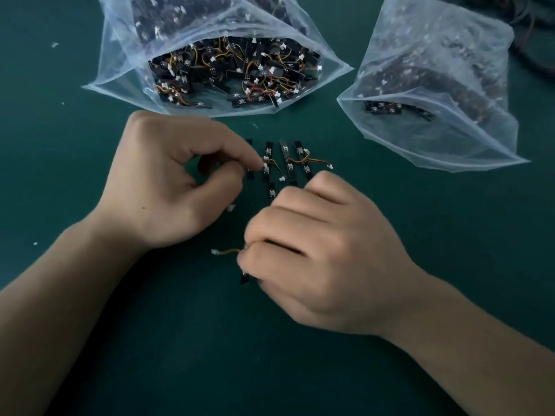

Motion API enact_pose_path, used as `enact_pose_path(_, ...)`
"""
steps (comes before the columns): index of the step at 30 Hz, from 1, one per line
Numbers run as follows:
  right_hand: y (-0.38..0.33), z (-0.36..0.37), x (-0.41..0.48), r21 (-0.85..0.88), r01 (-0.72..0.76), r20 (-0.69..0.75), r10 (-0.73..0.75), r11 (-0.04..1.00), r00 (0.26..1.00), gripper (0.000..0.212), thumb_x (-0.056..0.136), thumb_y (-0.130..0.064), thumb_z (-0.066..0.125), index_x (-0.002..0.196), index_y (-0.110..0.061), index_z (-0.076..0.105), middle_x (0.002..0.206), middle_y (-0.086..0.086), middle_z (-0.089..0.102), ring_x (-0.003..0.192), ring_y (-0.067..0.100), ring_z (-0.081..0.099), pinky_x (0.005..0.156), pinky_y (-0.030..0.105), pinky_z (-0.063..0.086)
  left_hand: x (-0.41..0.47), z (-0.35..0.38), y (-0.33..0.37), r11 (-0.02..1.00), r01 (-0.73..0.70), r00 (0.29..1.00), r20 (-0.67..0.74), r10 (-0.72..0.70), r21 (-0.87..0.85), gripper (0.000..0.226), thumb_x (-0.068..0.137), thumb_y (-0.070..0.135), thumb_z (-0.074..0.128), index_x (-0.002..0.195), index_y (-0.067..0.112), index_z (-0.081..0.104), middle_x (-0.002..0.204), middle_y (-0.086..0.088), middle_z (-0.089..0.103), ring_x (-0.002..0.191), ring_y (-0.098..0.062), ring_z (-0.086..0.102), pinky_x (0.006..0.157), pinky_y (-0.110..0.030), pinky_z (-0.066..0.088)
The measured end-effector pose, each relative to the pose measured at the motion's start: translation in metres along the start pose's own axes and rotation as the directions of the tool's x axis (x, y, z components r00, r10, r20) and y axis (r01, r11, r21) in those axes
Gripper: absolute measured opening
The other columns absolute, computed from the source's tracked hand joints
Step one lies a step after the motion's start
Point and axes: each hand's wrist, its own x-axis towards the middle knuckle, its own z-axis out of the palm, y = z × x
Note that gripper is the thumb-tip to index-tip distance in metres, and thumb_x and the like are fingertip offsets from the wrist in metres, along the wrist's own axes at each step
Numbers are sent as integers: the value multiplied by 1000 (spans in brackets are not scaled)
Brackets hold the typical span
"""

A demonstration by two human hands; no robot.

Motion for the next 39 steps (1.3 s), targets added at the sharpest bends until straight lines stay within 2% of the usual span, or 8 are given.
enact_pose_path(3,6,-2,-1,3,36,98,-36,999,995,25,95,-6,57,78,-15,72,81,2,67,73,30,56,68,45,38,-7,-6,-7,997,54,994,95,-48,-58,22,80,8,58,75,8,79,62,7,63,58,-13,59,56,-14,42)
enact_pose_path(6,10,-4,-5,-1,23,109,-22,1000,994,24,93,-9,57,75,-15,73,79,1,64,74,28,53,69,46,37,-12,-9,-10,995,62,985,168,-49,-73,28,82,23,54,71,6,74,70,-3,65,56,-18,59,52,-15,43)
enact_pose_path(11,13,-7,-9,-4,-26,132,27,1000,991,22,86,-10,57,76,-14,75,76,0,60,72,27,46,70,44,35,-12,-11,-16,999,34,975,222,-28,-22,29,86,26,53,68,13,72,60,-4,64,49,-20,60,43,-32,46)
enact_pose_path(15,15,-8,-8,-32,-77,157,81,997,984,21,95,-20,61,84,-15,78,77,0,58,73,27,47,71,39,29,-10,-11,-14,998,42,966,253,-51,43,31,84,33,53,67,18,74,59,-2,66,50,-23,61,48,-37,53)
enact_pose_path(19,15,-9,-8,-55,-94,164,102,994,981,23,99,-23,60,89,-15,79,76,0,58,73,26,47,72,37,27,-8,-11,-9,997,0,958,285,-23,80,25,77,19,56,78,24,81,59,6,66,51,-13,60,51,-31,50)
enact_pose_path(24,15,-8,-11,-24,-79,74,80,997,994,20,96,-14,62,87,-13,79,71,2,56,68,27,44,66,43,34,-8,-12,-5,994,22,962,269,-51,109,30,64,4,60,84,21,76,45,2,39,45,-20,36,46,-29,36)
enact_pose_path(29,16,-8,-14,7,-73,78,73,997,994,20,95,-13,63,81,-14,78,66,1,51,65,27,42,65,43,34,-8,-16,-9,987,53,968,235,-88,154,21,62,6,58,73,22,66,45,0,43,46,-22,39,46,-36,39)
enact_pose_path(39,17,-8,-16,2,-55,166,54,998,985,15,94,-15,67,85,-16,79,66,0,48,66,27,44,65,44,35,-9,-14,-14,974,53,967,234,-105,220,12,64,16,61,65,25,69,47,0,48,46,-22,47,50,-37,47)
